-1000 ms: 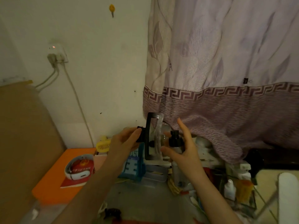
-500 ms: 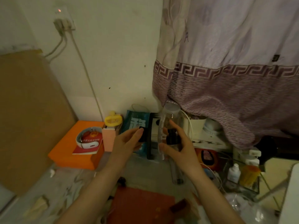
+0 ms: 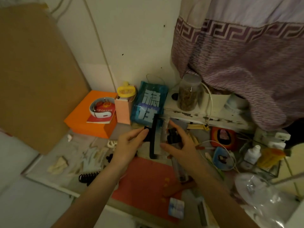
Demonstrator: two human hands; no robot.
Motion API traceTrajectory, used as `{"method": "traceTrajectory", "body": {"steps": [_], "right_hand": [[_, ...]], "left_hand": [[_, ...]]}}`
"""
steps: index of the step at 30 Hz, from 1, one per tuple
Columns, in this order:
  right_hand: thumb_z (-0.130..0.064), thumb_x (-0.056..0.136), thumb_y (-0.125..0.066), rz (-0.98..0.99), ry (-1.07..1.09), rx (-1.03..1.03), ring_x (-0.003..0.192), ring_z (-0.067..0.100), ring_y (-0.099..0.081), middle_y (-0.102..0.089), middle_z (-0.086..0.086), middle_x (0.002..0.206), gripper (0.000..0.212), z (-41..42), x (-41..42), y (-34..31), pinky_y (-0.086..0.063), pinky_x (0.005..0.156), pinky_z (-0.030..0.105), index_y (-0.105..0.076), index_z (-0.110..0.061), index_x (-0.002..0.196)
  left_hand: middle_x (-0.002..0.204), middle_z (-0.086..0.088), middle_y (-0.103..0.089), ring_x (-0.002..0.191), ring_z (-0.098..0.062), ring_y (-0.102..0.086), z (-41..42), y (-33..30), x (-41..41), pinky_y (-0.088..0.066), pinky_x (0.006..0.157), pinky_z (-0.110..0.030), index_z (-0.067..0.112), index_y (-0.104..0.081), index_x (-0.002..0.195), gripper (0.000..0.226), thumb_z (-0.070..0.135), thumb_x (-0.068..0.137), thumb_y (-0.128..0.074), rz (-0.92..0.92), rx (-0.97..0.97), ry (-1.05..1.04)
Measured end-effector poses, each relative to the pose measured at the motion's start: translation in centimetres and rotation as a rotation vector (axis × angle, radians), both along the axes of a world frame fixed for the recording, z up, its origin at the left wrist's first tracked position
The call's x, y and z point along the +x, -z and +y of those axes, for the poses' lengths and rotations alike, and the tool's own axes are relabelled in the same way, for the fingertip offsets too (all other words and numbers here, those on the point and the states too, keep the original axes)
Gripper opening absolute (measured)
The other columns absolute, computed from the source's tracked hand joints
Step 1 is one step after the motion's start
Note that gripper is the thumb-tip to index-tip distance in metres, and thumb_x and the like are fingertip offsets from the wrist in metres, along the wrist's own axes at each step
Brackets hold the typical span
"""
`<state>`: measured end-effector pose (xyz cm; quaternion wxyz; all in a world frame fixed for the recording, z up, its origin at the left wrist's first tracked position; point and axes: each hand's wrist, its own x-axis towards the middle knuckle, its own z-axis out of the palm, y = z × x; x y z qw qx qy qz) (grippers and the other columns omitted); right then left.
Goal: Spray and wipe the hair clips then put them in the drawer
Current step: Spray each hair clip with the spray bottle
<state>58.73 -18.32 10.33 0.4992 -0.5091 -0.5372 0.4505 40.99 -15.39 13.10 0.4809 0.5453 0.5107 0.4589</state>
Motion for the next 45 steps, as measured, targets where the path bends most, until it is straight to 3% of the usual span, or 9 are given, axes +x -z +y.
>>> {"method": "traceTrajectory", "body": {"steps": [4,9,12,18,23,27,33,37,45], "right_hand": [[-0.019,0.082,-0.074,-0.009,0.003,-0.032,0.105,-0.016,-0.053,-0.051,-0.029,0.121,0.067,-0.4,-1.7,2.1,-0.047,0.079,0.006,-0.040,-0.042,0.135],[-0.022,0.083,-0.072,0.004,0.005,-0.147,0.112,0.022,-0.060,-0.054,-0.012,0.128,0.066,-0.2,-4.3,5.3,-0.054,0.090,0.044,-0.039,-0.048,0.133],[-0.021,0.085,-0.071,-0.023,0.037,-0.186,0.114,0.002,-0.055,-0.054,-0.011,0.129,0.065,0.6,-6.2,7.2,-0.051,0.091,0.022,-0.038,-0.047,0.135],[-0.012,0.085,-0.070,-0.005,0.145,-0.319,0.103,-0.016,-0.054,-0.049,-0.030,0.118,0.066,3.3,-10.6,10.3,-0.051,0.083,0.012,-0.040,-0.051,0.129],[-0.011,0.083,-0.072,-0.027,0.248,-0.366,0.107,0.009,-0.061,-0.058,-0.013,0.119,0.064,6.8,-13.7,12.0,-0.056,0.085,0.029,-0.043,-0.039,0.133],[-0.010,0.082,-0.073,-0.045,0.308,-0.382,0.096,-0.005,-0.063,-0.061,-0.017,0.112,0.065,9.3,-14.5,13.0,-0.055,0.076,0.019,-0.044,-0.045,0.128],[-0.008,0.081,-0.073,-0.067,0.361,-0.441,0.083,-0.001,-0.066,-0.064,-0.014,0.106,0.065,11.7,-13.3,14.6,-0.054,0.063,0.018,-0.045,-0.040,0.131],[-0.005,0.083,-0.071,-0.035,0.399,-0.478,0.089,-0.007,-0.064,-0.063,-0.015,0.108,0.065,12.6,-11.6,16.1,-0.051,0.069,0.013,-0.045,-0.031,0.135],[0.002,0.082,-0.068,0.013,0.385,-0.530,0.102,0.014,-0.059,-0.058,-0.002,0.118,0.070,14.8,-8.8,19.2,-0.054,0.086,0.030,-0.040,-0.026,0.140]], "left_hand": [[0.093,0.002,-0.075,0.089,-0.006,-0.070,-0.5,2.0,-1.6,-0.051,0.071,-0.012,0.010,-0.073,0.104,0.020,0.017,0.090,-0.060,-0.017,-0.057,0.010],[0.076,0.017,-0.073,0.074,0.005,-0.067,0.0,4.8,-4.0,-0.046,0.060,-0.004,0.019,-0.074,0.092,0.014,0.015,0.091,-0.060,0.046,-0.117,-0.001],[0.086,0.012,-0.075,0.084,0.004,-0.067,1.4,7.2,-5.8,-0.050,0.068,-0.008,0.019,-0.074,0.099,0.016,0.023,0.089,-0.062,0.080,-0.205,0.018],[0.083,0.017,-0.073,0.082,0.006,-0.066,5.7,10.7,-9.7,-0.051,0.069,-0.011,0.024,-0.072,0.097,0.013,0.021,0.090,-0.061,0.081,-0.342,0.134],[0.080,0.022,-0.072,0.077,0.013,-0.063,10.5,12.8,-12.1,-0.047,0.066,-0.005,0.027,-0.070,0.095,0.016,0.017,0.094,-0.057,0.101,-0.389,0.263],[0.108,0.000,-0.068,0.088,0.003,-0.062,14.0,14.3,-13.0,-0.045,0.074,-0.003,0.010,-0.065,0.118,0.025,0.015,0.095,-0.056,0.103,-0.432,0.338],[0.094,0.013,-0.070,0.083,0.006,-0.066,17.4,16.7,-12.0,-0.048,0.072,-0.007,0.026,-0.066,0.106,0.020,0.014,0.093,-0.059,0.059,-0.507,0.419],[0.107,-0.006,-0.071,0.099,-0.015,-0.068,19.4,18.1,-9.8,-0.053,0.088,-0.024,0.009,-0.069,0.113,0.023,0.014,0.092,-0.060,0.077,-0.532,0.500],[0.102,0.004,-0.071,0.092,-0.003,-0.066,22.2,21.9,-6.6,-0.050,0.091,-0.020,0.023,-0.072,0.101,0.018,0.012,0.088,-0.066,0.167,-0.565,0.495]]}}
